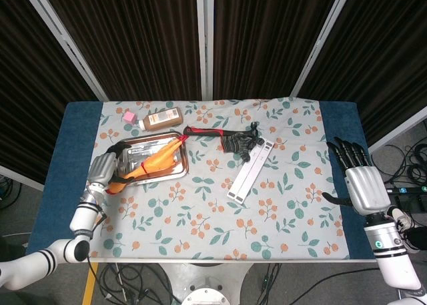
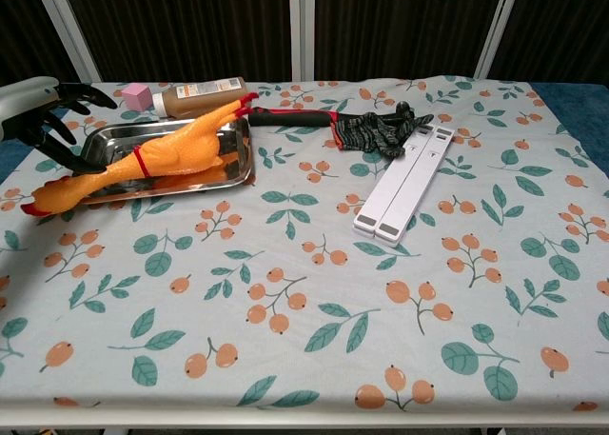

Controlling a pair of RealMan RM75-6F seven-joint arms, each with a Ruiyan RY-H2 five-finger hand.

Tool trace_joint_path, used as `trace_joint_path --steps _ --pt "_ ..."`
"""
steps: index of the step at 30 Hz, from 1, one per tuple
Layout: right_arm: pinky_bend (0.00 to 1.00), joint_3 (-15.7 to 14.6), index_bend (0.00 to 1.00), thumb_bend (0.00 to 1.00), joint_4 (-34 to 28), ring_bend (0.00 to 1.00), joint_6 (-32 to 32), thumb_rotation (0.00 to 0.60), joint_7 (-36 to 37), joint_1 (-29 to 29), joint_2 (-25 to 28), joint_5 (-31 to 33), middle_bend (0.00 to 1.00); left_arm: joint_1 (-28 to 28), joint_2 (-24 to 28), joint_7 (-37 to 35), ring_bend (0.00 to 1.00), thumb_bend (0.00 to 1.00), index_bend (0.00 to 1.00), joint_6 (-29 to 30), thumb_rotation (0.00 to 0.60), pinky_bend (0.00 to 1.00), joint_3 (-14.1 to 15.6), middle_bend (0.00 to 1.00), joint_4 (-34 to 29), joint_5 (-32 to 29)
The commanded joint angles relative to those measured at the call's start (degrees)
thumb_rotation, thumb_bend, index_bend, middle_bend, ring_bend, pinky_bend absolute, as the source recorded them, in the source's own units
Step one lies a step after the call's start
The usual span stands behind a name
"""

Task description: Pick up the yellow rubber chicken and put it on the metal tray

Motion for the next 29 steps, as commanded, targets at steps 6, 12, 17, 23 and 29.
trace_joint_path --steps 6,12,17,23,29 --pt "0.0 0.31 0.0 0.0 0.56 0.0 -1.33 0.6 0.49 -1.28 0.76 -0.18 0.0 1.66 2.74 0.13 0.11 0.14 0.19 2.52 0.6 0.28 -1.41 0.12 -4.35 0.29" --pt "0.04 -2.69 0.0 0.09 3.9 0.0 -4.97 0.6 7.31 -2.2 3.52 -6.5 0.0 6.43 11.96 2.88 0.11 0.14 0.19 7.39 0.6 0.27 0.62 0.13 -13.36 2.38" --pt "0.05 -4.28 0.0 0.14 8.7 0.0 -1.8 0.6 8.13 -5.4 1.65 -9.54 0.05 12.38 17.23 5.98 0.11 0.14 0.2 15.93 0.6 0.27 3.99 0.14 -18.71 6.06" --pt "0.05 -4.65 0.0 0.15 12.06 0.0 4.71 0.6 8.04 -10.54 -2.38 -10.26 0.08 20.25 20.2 9.6 0.11 0.14 0.2 27.53 0.6 0.26 9.09 0.14 -23.54 12.48" --pt "0.05 -5.0 0.0 0.15 12.78 0.0 9.25 0.6 9.58 -14.55 -4.58 -10.93 0.08 25.62 21.65 10.63 0.11 0.14 0.2 34.82 0.6 0.26 12.37 0.14 -27.69 17.88"
